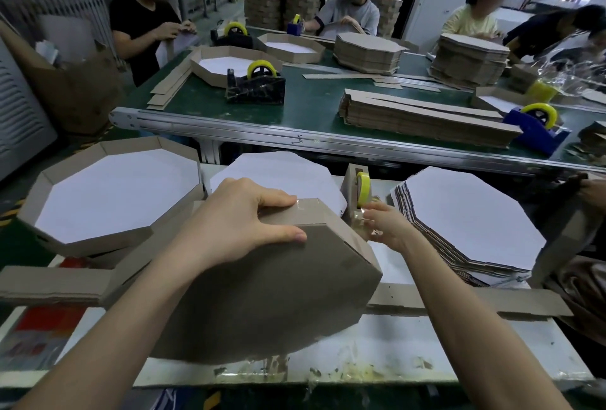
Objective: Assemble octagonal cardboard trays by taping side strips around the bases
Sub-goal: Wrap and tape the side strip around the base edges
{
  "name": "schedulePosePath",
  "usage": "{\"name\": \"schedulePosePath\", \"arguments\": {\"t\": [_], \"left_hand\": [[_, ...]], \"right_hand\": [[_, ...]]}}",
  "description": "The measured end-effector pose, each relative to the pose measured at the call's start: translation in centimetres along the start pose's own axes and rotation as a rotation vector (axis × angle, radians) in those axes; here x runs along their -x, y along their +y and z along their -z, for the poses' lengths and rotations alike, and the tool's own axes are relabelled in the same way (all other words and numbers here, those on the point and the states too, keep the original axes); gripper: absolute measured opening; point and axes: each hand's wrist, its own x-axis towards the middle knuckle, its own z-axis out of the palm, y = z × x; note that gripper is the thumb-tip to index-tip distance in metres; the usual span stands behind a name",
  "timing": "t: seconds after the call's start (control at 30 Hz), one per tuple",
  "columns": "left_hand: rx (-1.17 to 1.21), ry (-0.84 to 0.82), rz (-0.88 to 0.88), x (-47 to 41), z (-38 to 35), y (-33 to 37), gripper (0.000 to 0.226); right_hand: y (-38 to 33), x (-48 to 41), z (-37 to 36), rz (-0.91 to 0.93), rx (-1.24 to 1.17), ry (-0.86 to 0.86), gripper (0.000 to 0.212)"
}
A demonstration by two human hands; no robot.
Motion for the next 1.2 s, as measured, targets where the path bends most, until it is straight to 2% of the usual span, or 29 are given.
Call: {"name": "schedulePosePath", "arguments": {"t": [0.07,0.17,0.27,0.4,0.47,0.53,0.57,0.7,0.83,0.9,0.97,1.2], "left_hand": [[-0.022,-0.031,-0.034,-0.3,-0.5,0.6,0.058],[-0.023,-0.033,-0.057,-0.7,-0.7,0.9,0.055],[0.003,-0.025,-0.024,-0.9,-0.2,0.6,0.058],[-0.022,-0.057,-0.049,-1.2,-0.1,0.8,0.059],[-0.031,-0.071,-0.062,-1.3,-0.2,1.0,0.058],[-0.041,-0.077,-0.069,-1.3,-0.2,1.0,0.057],[-0.039,-0.076,-0.066,-1.3,-0.2,0.9,0.056],[-0.020,-0.054,-0.053,-1.2,0.2,0.4,0.058],[-0.022,-0.058,-0.061,-1.2,0.2,0.6,0.064],[-0.032,-0.066,-0.067,-1.1,0.1,0.7,0.059],[-0.034,-0.066,-0.071,-1.1,0.0,0.7,0.059],[-0.014,-0.047,-0.045,-1.1,0.1,0.5,0.054]], "right_hand": [[0.8,-1.7,-0.1,-0.090,0.064,0.100,0.034],[1.5,-4.1,-0.2,-0.184,0.191,0.142,0.033],[1.8,-6.1,-0.7,-0.168,0.307,0.174,0.030],[2.0,-8.3,-1.4,-0.147,0.359,0.222,0.033],[2.1,-9.4,-1.5,-0.129,0.374,0.236,0.027],[2.1,-10.1,-1.5,-0.137,0.334,0.285,0.011],[2.1,-10.3,-1.5,-0.145,0.287,0.303,0.010],[2.4,-10.2,-1.8,-0.164,0.079,0.394,0.027],[2.7,-8.3,-2.3,-0.090,-0.135,0.481,0.045],[3.3,-6.4,-2.5,-0.057,-0.198,0.502,0.042],[4.5,-4.7,-2.5,-0.014,-0.205,0.484,0.024],[7.1,-2.9,-1.3,0.071,-0.065,0.424,0.025]]}}
